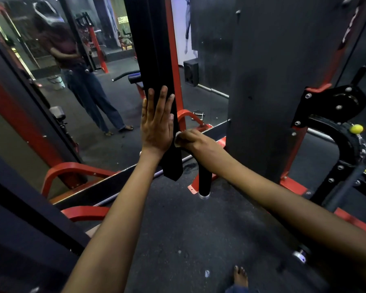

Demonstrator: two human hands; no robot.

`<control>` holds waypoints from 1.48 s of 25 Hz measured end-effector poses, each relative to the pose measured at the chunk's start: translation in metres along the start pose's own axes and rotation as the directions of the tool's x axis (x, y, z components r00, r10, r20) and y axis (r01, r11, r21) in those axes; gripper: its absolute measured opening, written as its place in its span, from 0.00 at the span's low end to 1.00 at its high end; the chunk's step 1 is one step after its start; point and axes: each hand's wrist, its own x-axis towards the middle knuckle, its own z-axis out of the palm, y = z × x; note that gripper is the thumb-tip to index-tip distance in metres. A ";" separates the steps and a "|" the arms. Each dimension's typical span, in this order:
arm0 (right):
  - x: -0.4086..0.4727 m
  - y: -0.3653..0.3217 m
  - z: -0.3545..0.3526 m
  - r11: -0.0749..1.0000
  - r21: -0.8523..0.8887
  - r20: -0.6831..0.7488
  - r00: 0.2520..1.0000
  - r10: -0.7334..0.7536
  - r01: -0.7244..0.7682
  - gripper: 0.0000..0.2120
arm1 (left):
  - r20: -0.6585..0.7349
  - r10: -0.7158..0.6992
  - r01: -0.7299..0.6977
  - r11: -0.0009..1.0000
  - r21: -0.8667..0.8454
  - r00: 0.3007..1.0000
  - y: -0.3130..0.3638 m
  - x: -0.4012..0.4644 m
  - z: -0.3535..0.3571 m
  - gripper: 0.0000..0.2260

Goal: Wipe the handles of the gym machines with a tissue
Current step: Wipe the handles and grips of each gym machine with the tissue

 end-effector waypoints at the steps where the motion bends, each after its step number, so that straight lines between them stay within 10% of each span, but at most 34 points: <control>1: -0.014 0.003 -0.001 1.000 0.009 -0.008 1.000 -0.027 0.027 0.13 | -0.002 0.006 -0.006 1.000 0.002 1.000 0.000 0.000 0.000 0.22; 5: -0.090 -0.002 0.000 0.945 0.270 -0.203 0.948 0.244 -0.185 0.13 | -0.008 -0.008 0.008 1.000 -0.013 1.000 0.000 0.001 0.002 0.22; 7: -0.062 0.003 0.001 0.794 0.451 -0.229 0.807 0.545 -0.409 0.13 | -0.017 -0.026 0.026 0.999 -0.023 1.000 0.000 0.003 0.002 0.22; 12: -0.021 0.012 0.002 0.391 0.779 0.129 0.736 0.665 -0.490 0.14 | 0.004 -0.040 0.041 0.998 -0.040 0.999 0.004 -0.001 0.000 0.23; 16: -0.104 0.001 0.046 0.249 0.652 0.400 0.603 0.690 -0.716 0.11 | 0.002 -0.035 0.035 0.997 -0.070 0.999 0.002 -0.006 0.000 0.23; 21: -0.080 0.018 0.038 0.408 0.312 0.591 0.511 0.624 -0.858 0.15 | -0.001 -0.062 0.062 0.996 -0.066 0.998 0.001 -0.006 0.000 0.23; 28: -0.083 -0.012 0.004 0.284 0.387 0.173 0.372 0.912 -0.877 0.08 | 0.302 -0.214 0.214 0.976 0.032 0.929 0.029 -0.030 -0.032 0.25; 37: -0.087 -0.101 -0.056 0.550 0.079 0.012 0.553 0.833 -0.831 0.11 | 0.634 -0.491 0.449 0.860 0.243 0.598 0.092 -0.107 -0.157 0.23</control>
